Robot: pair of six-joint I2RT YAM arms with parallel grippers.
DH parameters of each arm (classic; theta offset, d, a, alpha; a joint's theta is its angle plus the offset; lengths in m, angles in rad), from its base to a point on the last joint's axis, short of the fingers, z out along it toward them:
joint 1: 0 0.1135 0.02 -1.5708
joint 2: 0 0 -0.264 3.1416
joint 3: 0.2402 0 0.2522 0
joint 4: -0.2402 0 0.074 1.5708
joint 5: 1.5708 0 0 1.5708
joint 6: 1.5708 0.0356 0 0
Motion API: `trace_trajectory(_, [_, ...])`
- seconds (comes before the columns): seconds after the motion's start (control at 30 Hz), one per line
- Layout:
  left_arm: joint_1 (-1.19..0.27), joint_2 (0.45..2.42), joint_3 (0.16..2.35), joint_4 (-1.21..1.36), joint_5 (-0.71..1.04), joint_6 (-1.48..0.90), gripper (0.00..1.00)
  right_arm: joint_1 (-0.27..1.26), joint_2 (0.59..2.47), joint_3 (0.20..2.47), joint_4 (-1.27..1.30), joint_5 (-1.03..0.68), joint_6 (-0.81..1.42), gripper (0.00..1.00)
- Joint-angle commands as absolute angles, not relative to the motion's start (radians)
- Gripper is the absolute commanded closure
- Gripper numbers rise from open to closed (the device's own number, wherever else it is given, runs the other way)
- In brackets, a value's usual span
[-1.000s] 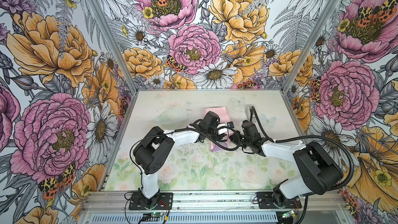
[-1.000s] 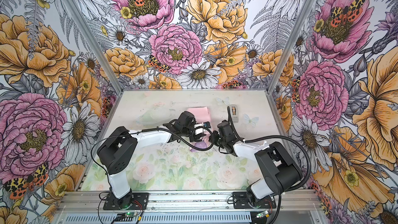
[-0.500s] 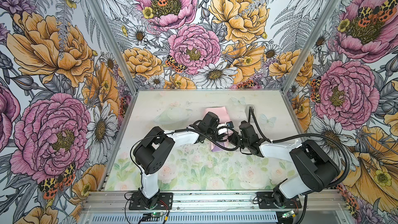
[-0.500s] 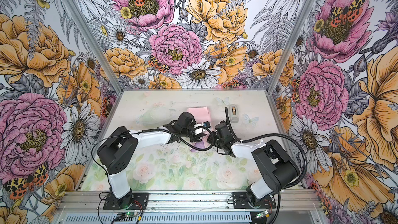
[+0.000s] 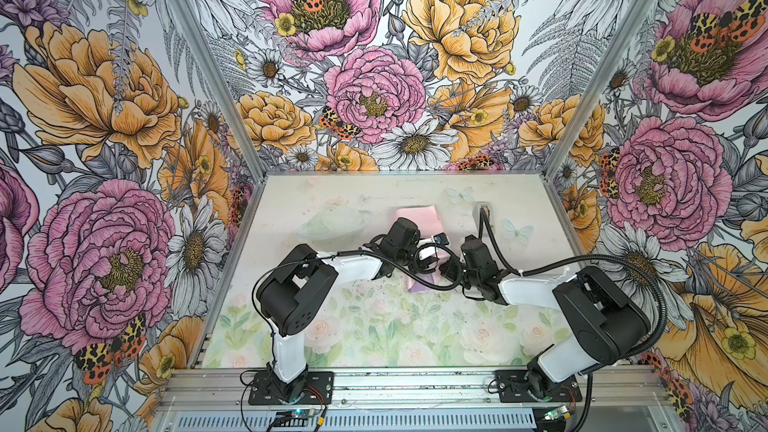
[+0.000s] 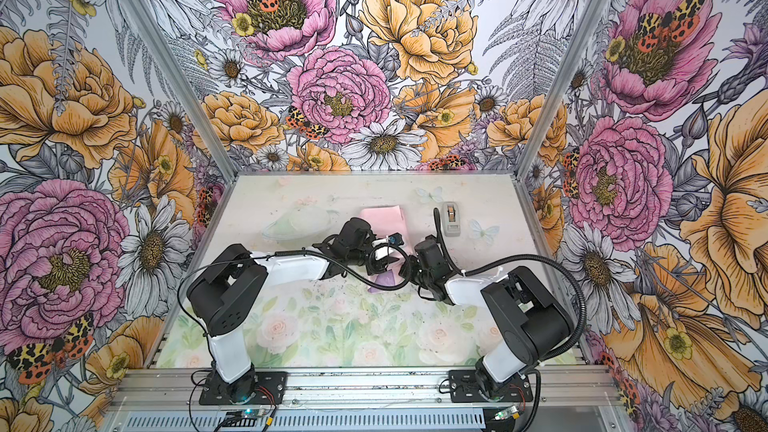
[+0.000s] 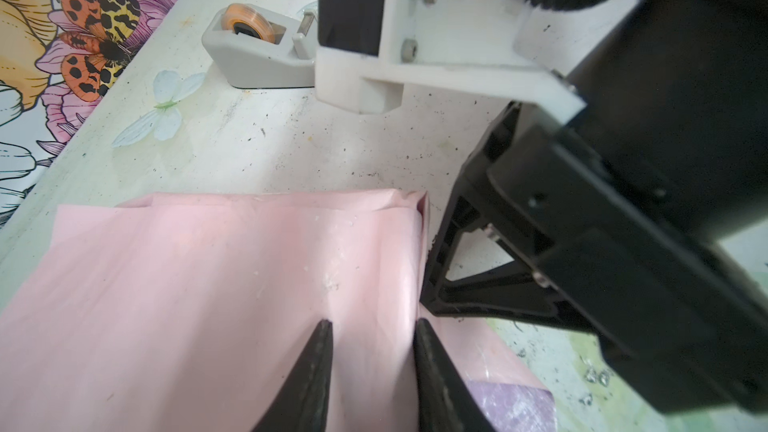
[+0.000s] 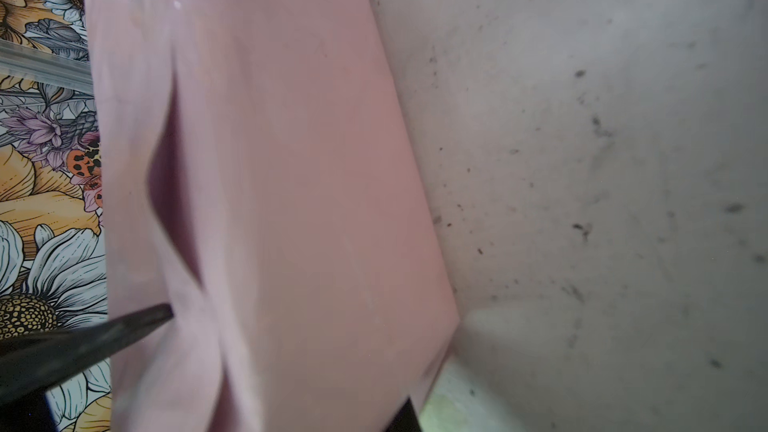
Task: Wrap the gift box in paper
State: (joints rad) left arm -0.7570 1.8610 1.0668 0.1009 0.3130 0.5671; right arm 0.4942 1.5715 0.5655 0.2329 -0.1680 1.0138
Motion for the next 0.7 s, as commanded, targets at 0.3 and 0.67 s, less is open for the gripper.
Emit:
trace_trajectory(0.3, [-0.758, 1.917, 1.019, 0.035, 0.361, 0.524, 0.66, 0.505, 1.628, 0.564, 0.295, -0.135, 1.031, 0.95])
trace_trajectory(0.67, [-0.758, 1.916, 1.02, 0.034, 0.36, 0.525, 0.66, 0.483, 1.536, 0.566, 0.272, -0.108, 1.02, 0.93])
